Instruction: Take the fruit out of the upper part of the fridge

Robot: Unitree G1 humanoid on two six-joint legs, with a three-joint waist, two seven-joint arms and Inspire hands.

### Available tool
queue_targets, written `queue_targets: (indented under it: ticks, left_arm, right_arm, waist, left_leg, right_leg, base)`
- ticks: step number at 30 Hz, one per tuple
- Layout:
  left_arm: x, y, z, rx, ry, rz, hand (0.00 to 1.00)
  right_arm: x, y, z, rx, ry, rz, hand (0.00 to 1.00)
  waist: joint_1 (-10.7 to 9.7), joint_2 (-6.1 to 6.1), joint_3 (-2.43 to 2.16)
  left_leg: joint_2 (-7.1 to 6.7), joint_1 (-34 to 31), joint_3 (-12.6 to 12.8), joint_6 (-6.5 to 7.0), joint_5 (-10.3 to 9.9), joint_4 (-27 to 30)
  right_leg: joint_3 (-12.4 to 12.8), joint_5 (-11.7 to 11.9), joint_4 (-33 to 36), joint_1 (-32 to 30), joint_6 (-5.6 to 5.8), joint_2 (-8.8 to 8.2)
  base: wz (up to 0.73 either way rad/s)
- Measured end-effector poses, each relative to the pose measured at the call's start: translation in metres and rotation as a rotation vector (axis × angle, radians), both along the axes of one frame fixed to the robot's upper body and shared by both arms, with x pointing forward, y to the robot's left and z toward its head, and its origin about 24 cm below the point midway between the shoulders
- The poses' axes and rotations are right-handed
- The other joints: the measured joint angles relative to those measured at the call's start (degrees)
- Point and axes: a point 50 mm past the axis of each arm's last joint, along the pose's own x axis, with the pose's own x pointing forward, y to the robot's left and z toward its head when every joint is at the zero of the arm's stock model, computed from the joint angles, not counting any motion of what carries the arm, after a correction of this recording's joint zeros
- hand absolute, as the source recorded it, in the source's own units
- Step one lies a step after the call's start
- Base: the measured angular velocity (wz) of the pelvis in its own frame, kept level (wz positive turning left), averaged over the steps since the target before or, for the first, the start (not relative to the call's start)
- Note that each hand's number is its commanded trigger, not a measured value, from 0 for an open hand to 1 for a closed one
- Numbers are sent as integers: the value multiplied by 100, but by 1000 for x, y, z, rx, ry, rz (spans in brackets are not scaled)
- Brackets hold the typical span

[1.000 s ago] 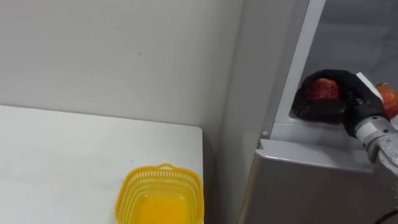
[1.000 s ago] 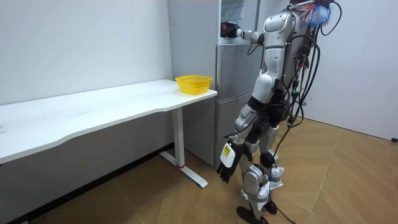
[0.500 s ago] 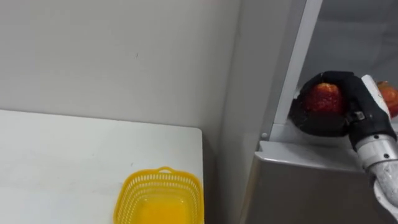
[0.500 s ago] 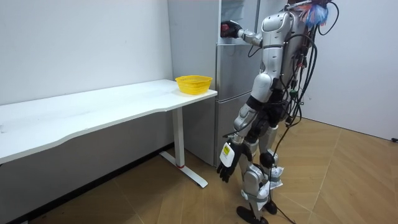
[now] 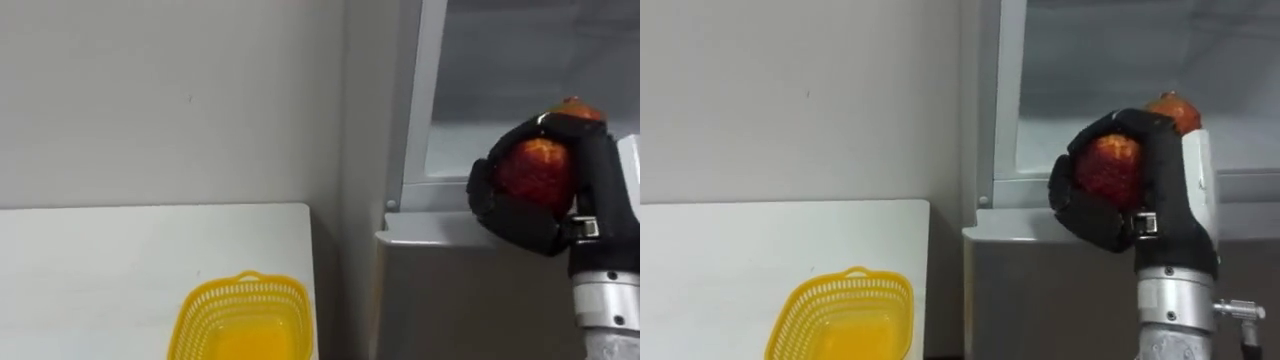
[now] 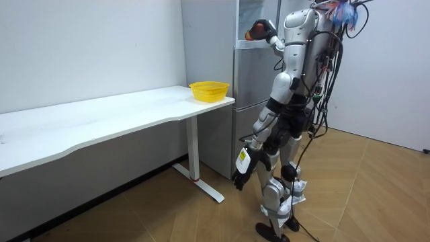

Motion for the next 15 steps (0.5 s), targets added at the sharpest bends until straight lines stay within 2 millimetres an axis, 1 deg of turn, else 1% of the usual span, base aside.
queue_targets:
  ticks: [1, 2, 3, 4, 6, 7, 10, 15]
  left_arm:
    - [-1, 0, 0, 0, -3, -2, 0]
    - [-1, 0, 0, 0, -5, -2, 0]
    - [-2, 0, 0, 2, -10, -4, 0]
    - [-2, 0, -1, 0, -12, -7, 0]
    - [0, -1, -1, -6, -22, -17, 0]
    - [1, -2, -1, -10, -32, -20, 0]
    - [2, 0, 0, -11, -38, -15, 0]
    - [1, 1, 0, -11, -34, -15, 0]
  right_arm:
    - [-6, 3, 7, -13, -64, 1, 100]
    - [-9, 4, 11, -22, -97, 2, 100]
    - [-15, 7, 17, -27, -157, 12, 100]
    - [-20, 10, 21, -30, -206, 25, 100]
    - [-26, 14, 26, -37, -263, 43, 100]
    - [-30, 17, 29, -47, -298, 55, 100]
    - [-38, 27, 33, -68, -357, 102, 100]
    - [-47, 40, 37, -121, -401, 142, 100]
  waist:
    - [-5, -49, -17]
    - [-7, -72, -27]
    - [-9, -104, -28]
    - [-3, -145, -38]
    - [2, -195, -40]
    - [11, -215, -32]
    - [45, -234, -17]
    - [93, -250, -10]
  left_leg:
    - [1, 2, 1, -2, 1, -2]
    - [2, 3, 1, -2, 1, -3]
    - [3, 6, 0, -2, 1, -3]
    - [3, 13, -1, -2, 1, -8]
    - [2, 21, -3, -2, 0, -12]
    - [2, 29, -4, -2, -1, -32]
    - [1, 93, -5, -1, -3, -137]
    - [1, 87, -15, -1, -3, -144]
  right_leg:
    - [-6, 0, -44, 20, 0, 4]
    - [-8, 1, -68, 34, 0, 7]
    - [-16, 1, -72, 50, 0, 7]
    - [-16, 0, -80, 68, 1, 7]
    - [-17, 0, -82, 80, 3, 7]
    - [-13, -1, -77, 79, 4, 6]
    - [-8, -2, -58, 98, 7, 8]
    - [-14, -2, -55, 91, 7, 8]
  base:
    - [0]
    - [3]
    - [0]
    - [0]
    - [0]
    - [0]
    - [0]
    - [0]
